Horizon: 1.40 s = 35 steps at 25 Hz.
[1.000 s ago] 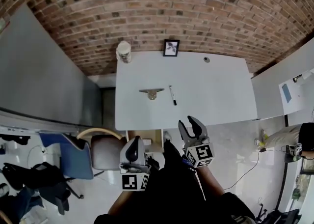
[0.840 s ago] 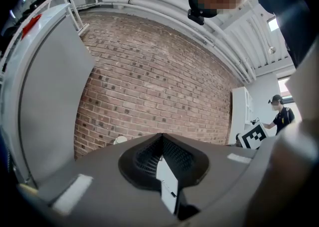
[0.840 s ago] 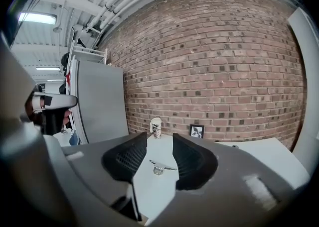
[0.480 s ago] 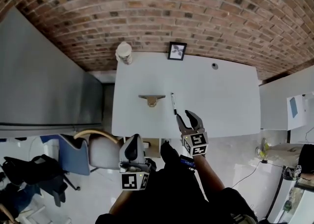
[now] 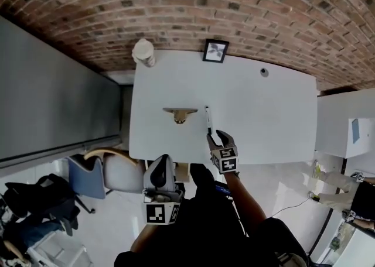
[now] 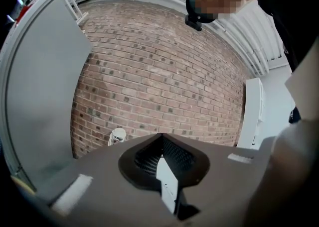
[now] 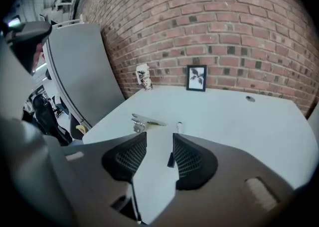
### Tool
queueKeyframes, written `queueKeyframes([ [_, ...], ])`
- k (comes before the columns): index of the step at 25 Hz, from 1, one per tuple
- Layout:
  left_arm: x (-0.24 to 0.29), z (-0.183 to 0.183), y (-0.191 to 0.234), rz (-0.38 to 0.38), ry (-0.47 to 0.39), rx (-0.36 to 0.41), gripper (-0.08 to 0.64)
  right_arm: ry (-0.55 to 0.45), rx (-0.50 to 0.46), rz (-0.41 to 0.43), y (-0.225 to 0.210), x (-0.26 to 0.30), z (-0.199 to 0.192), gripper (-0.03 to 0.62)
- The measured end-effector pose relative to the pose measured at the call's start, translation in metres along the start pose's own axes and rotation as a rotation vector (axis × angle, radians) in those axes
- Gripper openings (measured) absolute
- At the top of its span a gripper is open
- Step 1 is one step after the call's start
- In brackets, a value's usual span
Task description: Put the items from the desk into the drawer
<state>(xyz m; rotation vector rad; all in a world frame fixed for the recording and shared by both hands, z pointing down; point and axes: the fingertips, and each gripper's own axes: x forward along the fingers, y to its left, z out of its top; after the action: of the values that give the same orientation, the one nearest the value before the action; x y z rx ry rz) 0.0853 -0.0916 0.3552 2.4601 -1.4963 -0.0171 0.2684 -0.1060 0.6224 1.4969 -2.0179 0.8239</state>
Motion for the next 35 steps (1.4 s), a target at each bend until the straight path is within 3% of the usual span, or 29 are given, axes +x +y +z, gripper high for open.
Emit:
queueKeyframes([
  [9,0.021,-0.011,0.003,0.026,0.030,-0.014,0.018,0.184,0.056,-0.010,-0.023,0.054,-0.054,0.166],
  [15,0.028,-0.016,0.006,0.044,0.039,-0.024,0.018,0.252,0.071,-0.025,-0.031,0.074,-0.076,0.166],
  [22,0.031,-0.017,0.008,0.064,0.041,-0.033,0.018,0.303,0.024,-0.048,-0.037,0.083,-0.088,0.161],
  [25,0.030,-0.015,0.007,0.074,0.032,-0.031,0.020,0.307,-0.004,-0.060,-0.038,0.081,-0.083,0.107],
  [35,0.018,-0.010,0.000,0.102,0.009,-0.024,0.020,0.303,-0.069,-0.034,-0.040,0.083,-0.084,0.075],
])
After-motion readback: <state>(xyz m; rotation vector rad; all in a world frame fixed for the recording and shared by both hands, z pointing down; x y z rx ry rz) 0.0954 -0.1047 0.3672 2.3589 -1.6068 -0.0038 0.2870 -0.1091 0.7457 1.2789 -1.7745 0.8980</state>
